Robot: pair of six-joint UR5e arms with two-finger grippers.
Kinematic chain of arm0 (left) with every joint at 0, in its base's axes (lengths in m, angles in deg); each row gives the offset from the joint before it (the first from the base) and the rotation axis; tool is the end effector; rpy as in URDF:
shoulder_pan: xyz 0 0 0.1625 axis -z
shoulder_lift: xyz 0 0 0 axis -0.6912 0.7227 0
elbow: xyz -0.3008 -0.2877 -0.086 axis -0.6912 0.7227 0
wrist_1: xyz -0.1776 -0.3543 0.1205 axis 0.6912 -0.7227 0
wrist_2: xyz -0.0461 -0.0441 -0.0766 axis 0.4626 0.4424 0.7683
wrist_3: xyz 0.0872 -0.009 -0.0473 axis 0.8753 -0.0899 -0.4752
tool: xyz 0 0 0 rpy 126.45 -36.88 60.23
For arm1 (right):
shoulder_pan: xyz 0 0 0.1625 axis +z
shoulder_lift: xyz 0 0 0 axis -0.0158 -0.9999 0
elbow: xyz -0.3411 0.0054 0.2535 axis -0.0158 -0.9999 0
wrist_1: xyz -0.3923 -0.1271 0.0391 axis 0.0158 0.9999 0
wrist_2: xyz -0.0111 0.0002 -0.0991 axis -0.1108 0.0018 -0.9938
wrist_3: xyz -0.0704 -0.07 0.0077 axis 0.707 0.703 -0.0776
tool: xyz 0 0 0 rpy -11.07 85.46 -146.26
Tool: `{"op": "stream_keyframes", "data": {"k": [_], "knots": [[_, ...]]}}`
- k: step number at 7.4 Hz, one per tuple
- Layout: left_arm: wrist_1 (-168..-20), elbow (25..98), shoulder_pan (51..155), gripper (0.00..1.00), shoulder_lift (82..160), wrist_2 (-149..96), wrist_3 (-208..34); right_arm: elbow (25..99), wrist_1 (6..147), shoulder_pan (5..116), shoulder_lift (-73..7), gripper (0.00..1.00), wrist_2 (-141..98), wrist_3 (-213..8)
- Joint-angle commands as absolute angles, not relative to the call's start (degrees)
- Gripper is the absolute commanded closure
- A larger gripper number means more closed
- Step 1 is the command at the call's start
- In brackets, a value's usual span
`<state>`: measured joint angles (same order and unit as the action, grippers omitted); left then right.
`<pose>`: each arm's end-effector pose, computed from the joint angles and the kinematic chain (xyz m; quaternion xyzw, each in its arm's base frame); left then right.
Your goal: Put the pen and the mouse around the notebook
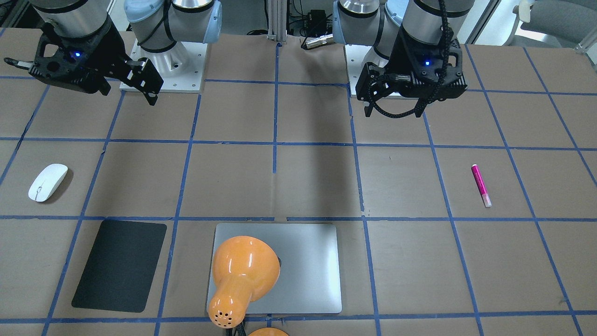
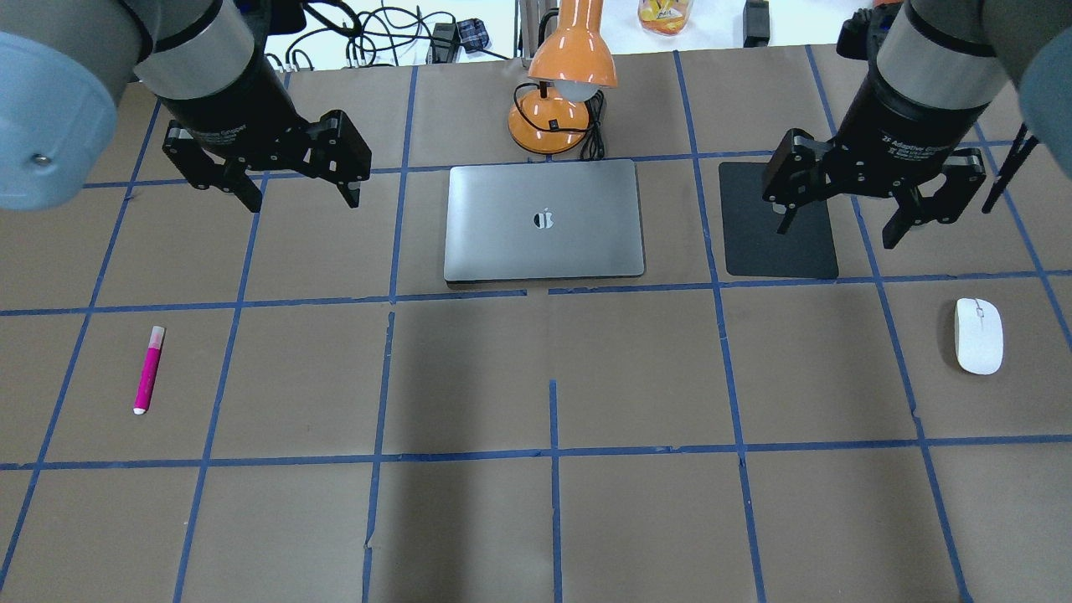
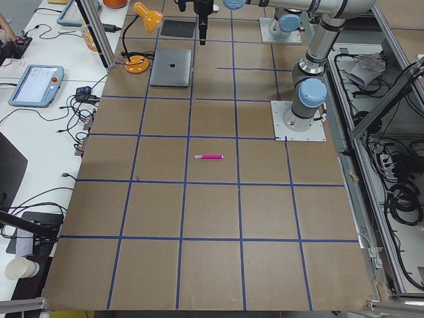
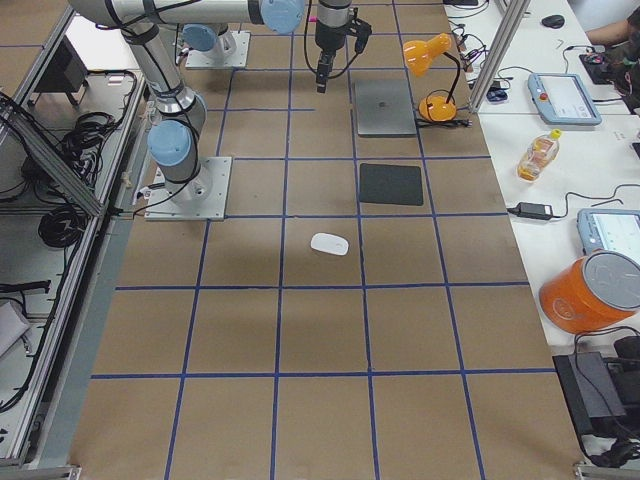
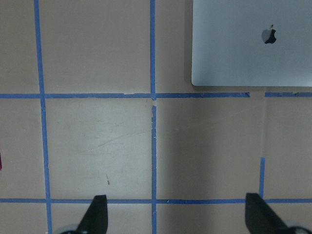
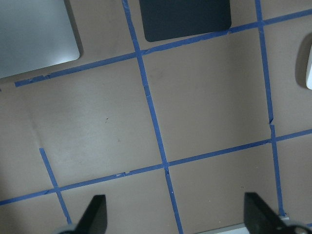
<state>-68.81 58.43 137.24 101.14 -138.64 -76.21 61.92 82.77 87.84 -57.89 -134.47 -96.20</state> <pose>-0.1619 -0.4816 0.5085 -0.0047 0.9998 -0.0163 0.0051 0.1090 -0.4560 0.4901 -0.1127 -0.9927 -0.0427 0.0028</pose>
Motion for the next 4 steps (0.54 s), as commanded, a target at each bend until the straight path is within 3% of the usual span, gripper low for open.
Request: {"op": "stream_keyframes", "data": {"k": [1,4], "knots": [[-68.8,58.4,137.2,0.00,101.1,-138.8,-76.2,62.0,82.5,87.8,-58.0,0.00,-134.4,-96.2],[-68.8,58.4,137.2,0.00,101.1,-138.8,-76.2,63.0,82.3,87.0,-57.6,0.00,-134.5,-95.0]]}}
